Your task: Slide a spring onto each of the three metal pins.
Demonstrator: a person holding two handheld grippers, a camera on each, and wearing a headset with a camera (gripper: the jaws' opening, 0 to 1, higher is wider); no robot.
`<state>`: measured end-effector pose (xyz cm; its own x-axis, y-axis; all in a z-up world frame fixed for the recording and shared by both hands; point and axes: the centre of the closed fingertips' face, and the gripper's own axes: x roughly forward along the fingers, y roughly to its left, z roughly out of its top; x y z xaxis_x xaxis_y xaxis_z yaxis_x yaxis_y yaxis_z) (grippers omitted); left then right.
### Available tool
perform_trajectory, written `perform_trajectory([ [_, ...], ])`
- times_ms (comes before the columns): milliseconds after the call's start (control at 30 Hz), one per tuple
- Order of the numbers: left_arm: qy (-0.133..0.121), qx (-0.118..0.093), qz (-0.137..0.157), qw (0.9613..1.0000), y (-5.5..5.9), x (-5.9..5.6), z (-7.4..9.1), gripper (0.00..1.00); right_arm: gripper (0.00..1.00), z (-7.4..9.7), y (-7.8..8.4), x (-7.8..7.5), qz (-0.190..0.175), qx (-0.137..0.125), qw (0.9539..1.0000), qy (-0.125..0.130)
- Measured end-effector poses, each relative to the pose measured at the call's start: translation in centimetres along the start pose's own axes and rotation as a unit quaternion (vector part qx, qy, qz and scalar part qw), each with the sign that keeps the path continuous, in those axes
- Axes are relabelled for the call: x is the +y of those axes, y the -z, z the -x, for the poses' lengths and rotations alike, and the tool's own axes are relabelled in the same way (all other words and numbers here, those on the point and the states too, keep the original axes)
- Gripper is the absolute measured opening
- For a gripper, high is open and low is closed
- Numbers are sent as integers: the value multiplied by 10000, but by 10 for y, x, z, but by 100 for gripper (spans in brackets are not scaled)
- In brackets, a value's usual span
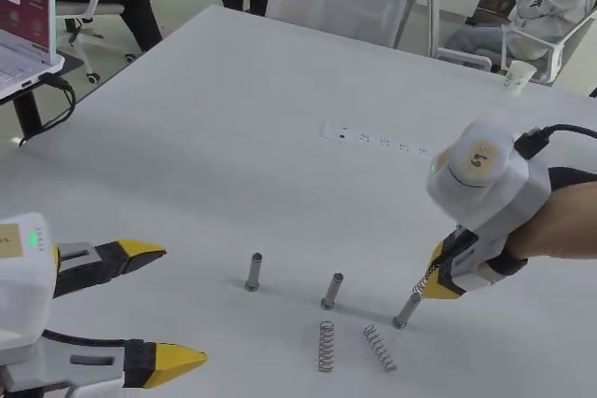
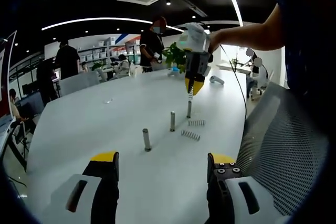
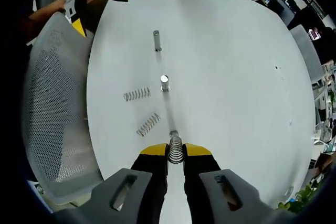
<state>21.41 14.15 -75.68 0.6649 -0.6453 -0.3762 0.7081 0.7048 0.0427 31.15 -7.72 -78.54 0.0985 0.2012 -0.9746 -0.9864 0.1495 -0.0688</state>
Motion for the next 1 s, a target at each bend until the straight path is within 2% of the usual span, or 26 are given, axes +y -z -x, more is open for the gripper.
perform_trajectory([
  [333,-14,-7,12,10000,1,1,3,62,8,-7,3,-1,-59,22,10000,-69],
  [567,-4,-17,-17,10000,-1,0,2,62,8,-18,5,0,-95,51,9999,-126],
  [1000,42,-34,-60,10000,-5,-1,1,61,8,-42,9,0,-93,127,9998,-80],
])
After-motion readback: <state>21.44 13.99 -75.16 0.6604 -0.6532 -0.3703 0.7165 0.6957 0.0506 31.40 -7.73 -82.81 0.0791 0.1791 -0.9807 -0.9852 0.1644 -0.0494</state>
